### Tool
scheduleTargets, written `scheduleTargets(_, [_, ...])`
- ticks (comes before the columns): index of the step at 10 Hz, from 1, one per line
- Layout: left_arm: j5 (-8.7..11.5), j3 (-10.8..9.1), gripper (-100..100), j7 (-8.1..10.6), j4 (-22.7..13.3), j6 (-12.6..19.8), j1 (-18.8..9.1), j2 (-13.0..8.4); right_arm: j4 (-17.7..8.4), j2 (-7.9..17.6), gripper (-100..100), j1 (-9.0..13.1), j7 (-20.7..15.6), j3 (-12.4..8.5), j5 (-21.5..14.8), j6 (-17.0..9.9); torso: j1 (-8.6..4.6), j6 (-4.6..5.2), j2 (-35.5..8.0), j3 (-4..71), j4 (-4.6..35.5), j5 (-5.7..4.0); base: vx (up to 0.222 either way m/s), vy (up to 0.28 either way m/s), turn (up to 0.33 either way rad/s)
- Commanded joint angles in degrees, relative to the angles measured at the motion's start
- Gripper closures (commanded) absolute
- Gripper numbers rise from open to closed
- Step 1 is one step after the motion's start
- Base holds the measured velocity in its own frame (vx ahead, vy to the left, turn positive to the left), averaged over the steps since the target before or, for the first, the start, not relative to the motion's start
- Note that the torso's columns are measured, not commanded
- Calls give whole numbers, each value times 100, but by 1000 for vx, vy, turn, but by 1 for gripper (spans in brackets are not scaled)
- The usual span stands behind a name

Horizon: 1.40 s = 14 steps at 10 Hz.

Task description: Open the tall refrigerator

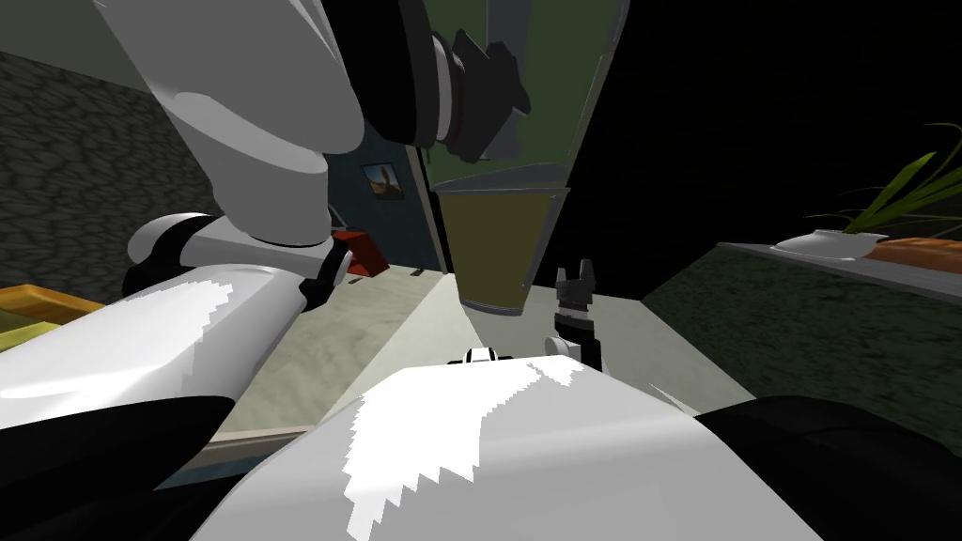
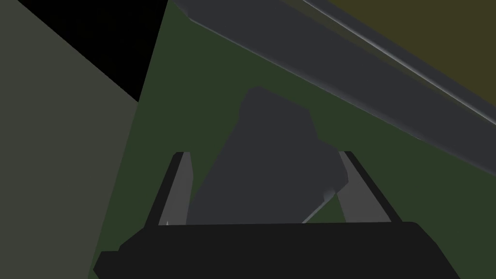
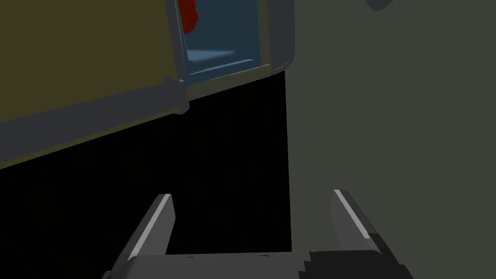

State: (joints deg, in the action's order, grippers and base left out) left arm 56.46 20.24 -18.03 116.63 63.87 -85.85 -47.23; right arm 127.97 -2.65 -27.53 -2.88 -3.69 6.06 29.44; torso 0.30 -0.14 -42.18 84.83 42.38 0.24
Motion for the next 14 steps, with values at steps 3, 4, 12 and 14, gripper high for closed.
scheduleTargets(3, [204, -61, 100, 1, 96, -73, -68, 64, 0, 0, 0, 0, 0, 0, 0, 0, -18, 8, -24, -23, 9, -11, -28, 203, -33])
scheduleTargets(4, [310, -83, 100, 8, 168, -120, -89, 106, 0, -2, 0, 0, 0, 1, 0, 0, -63, 9, -15, -16, 3, -27, 26, 161, -55])
scheduleTargets(12, [794, -247, 100, 34, 431, -342, -228, 277, 0, 0, 0, -1, 0, 0, 0, 0, 6, 8, 16, 15, -5, 0, 55, 271, -68])
scheduleTargets(14, [987, -312, 100, 45, 536, -431, -284, 346, 0, 0, 0, -1, 0, 0, 0, 0, -1, 2, 11, 14, -5, -3, 35, 278, -70])
